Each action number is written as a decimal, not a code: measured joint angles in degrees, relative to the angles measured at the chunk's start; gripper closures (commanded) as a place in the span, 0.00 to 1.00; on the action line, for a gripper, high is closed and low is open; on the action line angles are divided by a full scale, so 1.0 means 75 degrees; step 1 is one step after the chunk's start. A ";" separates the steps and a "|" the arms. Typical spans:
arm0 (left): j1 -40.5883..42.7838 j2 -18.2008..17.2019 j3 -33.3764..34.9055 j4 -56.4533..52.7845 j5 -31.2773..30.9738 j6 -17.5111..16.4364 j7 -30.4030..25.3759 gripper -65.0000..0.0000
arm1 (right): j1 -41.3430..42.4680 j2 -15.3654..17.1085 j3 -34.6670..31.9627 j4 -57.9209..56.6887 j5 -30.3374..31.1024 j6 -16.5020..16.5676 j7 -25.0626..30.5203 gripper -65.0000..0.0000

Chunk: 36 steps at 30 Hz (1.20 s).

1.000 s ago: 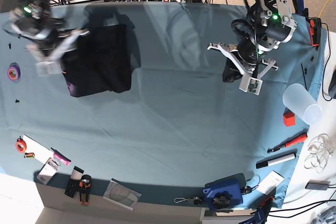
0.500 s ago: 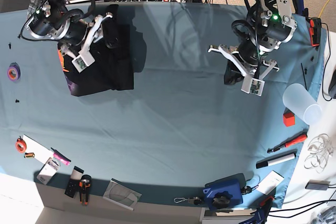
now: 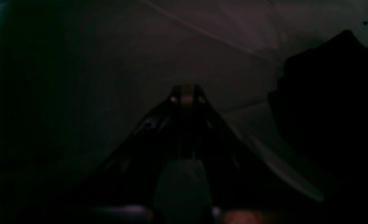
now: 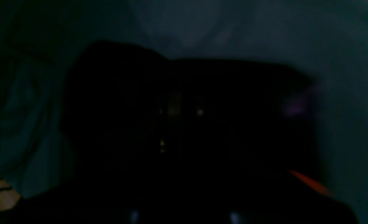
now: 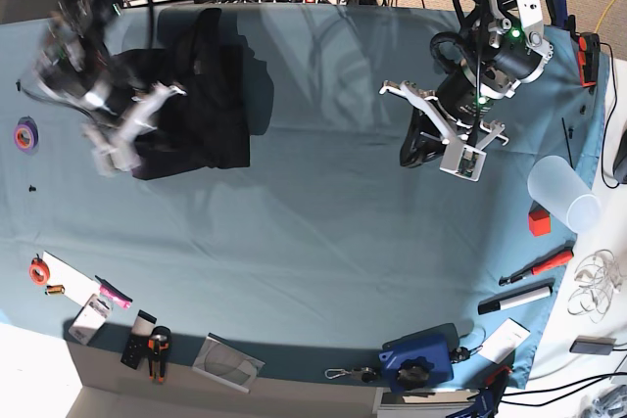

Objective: Layout the t-shirt on the table in an organized manner, then fold the t-shirt properly

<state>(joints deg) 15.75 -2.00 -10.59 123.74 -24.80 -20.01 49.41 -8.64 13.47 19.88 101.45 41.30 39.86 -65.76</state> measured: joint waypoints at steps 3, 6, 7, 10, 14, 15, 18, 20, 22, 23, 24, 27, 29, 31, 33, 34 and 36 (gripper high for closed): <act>-0.0009 0.0009 -0.0006 -0.0003 0.0006 -0.0111 0.0003 1.00 | 0.0437 -0.0006 -0.0685 -0.1361 -0.0067 0.0012 0.0245 0.93; -0.0006 0.0012 -0.0003 0.0000 0.0015 -0.0111 0.0035 1.00 | 0.0737 0.0073 -0.0968 -0.1827 0.0067 0.0029 0.0035 0.93; -0.0009 0.0009 -0.0006 0.0000 0.0105 -0.0111 0.0035 1.00 | 0.0734 0.0073 -0.0968 -0.1798 0.0079 0.0012 0.0003 0.93; -0.0006 0.0012 -0.0006 0.0000 0.0688 0.0061 0.0041 1.00 | 0.0664 0.0035 -0.0734 -0.1428 0.0300 -0.0023 -0.0571 0.99; 0.0000 -0.0064 -0.0009 -0.0003 0.1807 0.0542 0.0067 1.00 | 0.0519 -0.0017 0.0122 -0.0411 0.0772 -0.0015 -0.1204 1.00; 0.0020 -0.0137 -0.0009 -0.0003 0.1929 0.0647 0.0058 1.00 | 0.0510 -0.0012 0.0402 -0.0131 0.0921 -0.0003 -0.1259 1.00; 0.0114 -0.0376 -0.0006 -0.0003 0.1961 0.0851 0.0221 1.00 | 0.0446 -0.0003 0.1145 0.0600 0.1454 0.0006 -0.1629 1.00; 0.0221 -0.0562 -0.0017 -0.0003 0.1958 0.0991 0.0493 1.00 | 0.0184 -0.0006 0.1614 0.0962 0.1690 0.0003 -0.1903 1.00; 0.0370 -0.0737 -0.0189 -0.0003 0.1856 0.0994 0.0606 1.00 | -0.0245 -0.0006 0.2060 0.1274 0.1816 0.0006 -0.1993 1.00; 0.0472 -0.0801 -0.0326 -0.0003 0.1784 0.0991 0.0609 1.00 | -0.0487 0.0000 0.2253 0.1422 0.1935 0.0006 -0.2040 1.00; 0.0600 -0.0848 -0.0493 -0.0003 0.1644 0.0991 0.0609 1.00 | -0.0731 0.0000 0.2390 0.1559 0.2075 0.0006 -0.2043 1.00; 0.1035 -0.0944 -0.1151 -0.0003 0.1268 0.0836 0.0632 1.00 | -0.1428 -0.0017 0.2594 0.1798 0.2407 0.0006 -0.2031 1.00; 0.1349 -0.0944 -0.1647 -0.0003 0.0938 0.0574 0.0743 1.00 | -0.1888 -0.0020 0.2614 0.1880 0.2422 0.0009 -0.2040 1.00; 0.1664 -0.0941 -0.2020 -0.0003 0.0469 0.0195 0.1081 1.00 | -0.2337 -0.0032 0.2614 0.1970 0.2422 0.0012 -0.2031 1.00; 0.2020 -0.0933 -0.2323 0.0000 0.0163 -0.0070 0.1209 1.00 | -0.2795 -0.0041 0.2614 0.2139 0.2454 0.0012 -0.2031 1.00; 0.2192 -0.0935 -0.2468 0.0000 0.0122 -0.0172 0.1221 1.00 | -0.3019 -0.0032 0.2614 0.2241 0.2460 0.0006 -0.2031 1.00; 0.2573 -0.0938 -0.2748 0.0000 0.0117 -0.0163 0.1227 1.00 | -0.3509 -0.0020 0.2614 0.2489 0.2428 0.0009 -0.2037 1.00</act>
<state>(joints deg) 35.05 -9.04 -31.20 123.74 -23.92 -21.23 58.61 -34.96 13.32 39.48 120.11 59.51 39.92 -81.03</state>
